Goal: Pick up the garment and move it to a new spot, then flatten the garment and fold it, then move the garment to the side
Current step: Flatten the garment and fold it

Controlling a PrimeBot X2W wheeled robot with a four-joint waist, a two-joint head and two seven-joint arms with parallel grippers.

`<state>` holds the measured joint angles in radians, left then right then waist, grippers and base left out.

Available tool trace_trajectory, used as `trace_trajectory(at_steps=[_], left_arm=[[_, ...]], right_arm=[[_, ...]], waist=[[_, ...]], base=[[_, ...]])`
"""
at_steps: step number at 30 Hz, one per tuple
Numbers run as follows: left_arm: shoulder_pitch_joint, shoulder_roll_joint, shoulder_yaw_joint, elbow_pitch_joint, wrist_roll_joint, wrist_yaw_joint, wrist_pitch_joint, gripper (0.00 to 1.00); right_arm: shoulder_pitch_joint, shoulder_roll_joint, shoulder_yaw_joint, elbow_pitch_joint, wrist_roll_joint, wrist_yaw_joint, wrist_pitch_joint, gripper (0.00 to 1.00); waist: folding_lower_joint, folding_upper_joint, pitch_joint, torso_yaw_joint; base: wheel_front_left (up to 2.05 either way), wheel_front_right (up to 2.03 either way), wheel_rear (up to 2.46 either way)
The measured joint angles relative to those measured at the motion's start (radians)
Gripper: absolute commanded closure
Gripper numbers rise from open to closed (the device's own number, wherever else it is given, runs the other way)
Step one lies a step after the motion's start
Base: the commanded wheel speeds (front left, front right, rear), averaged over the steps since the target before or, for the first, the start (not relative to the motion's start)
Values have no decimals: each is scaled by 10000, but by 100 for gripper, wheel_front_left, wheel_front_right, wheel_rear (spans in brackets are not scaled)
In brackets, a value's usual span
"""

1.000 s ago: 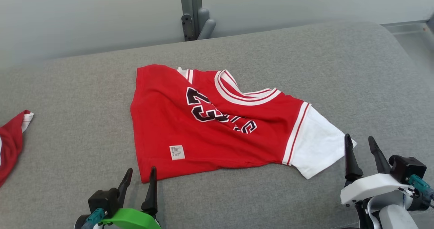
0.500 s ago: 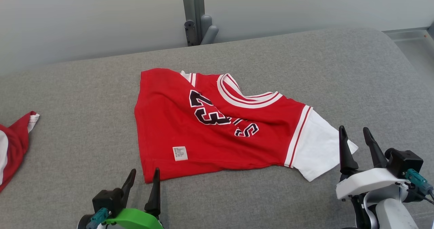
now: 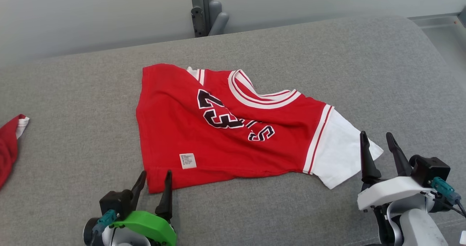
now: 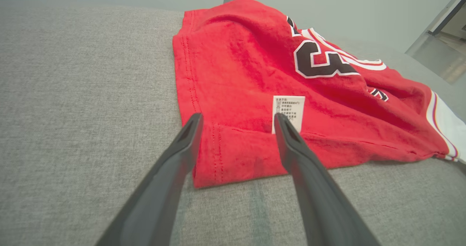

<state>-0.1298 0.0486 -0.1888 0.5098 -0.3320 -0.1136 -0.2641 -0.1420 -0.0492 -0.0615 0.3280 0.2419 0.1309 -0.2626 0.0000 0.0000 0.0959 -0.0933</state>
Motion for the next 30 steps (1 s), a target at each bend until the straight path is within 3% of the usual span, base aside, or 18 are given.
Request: trace_trajectory(at_steps=[16, 29, 30], left_arm=[[-610, 0, 548, 928, -8, -84, 0, 0], [-710, 2, 660, 1076, -35, -84, 0, 0], [-710, 2, 660, 1076, -35, -84, 0, 8]], right_arm=[[-202, -2, 61, -6, 19, -2, 0, 0], [-278, -2, 58, 42, 121, 0, 0, 0], [-278, -2, 58, 42, 121, 0, 0, 0]], waist=[[0, 0, 582, -505], [0, 0, 738, -505], [0, 0, 738, -505]], base=[[0, 0, 0], [0, 0, 0], [0, 0, 0]])
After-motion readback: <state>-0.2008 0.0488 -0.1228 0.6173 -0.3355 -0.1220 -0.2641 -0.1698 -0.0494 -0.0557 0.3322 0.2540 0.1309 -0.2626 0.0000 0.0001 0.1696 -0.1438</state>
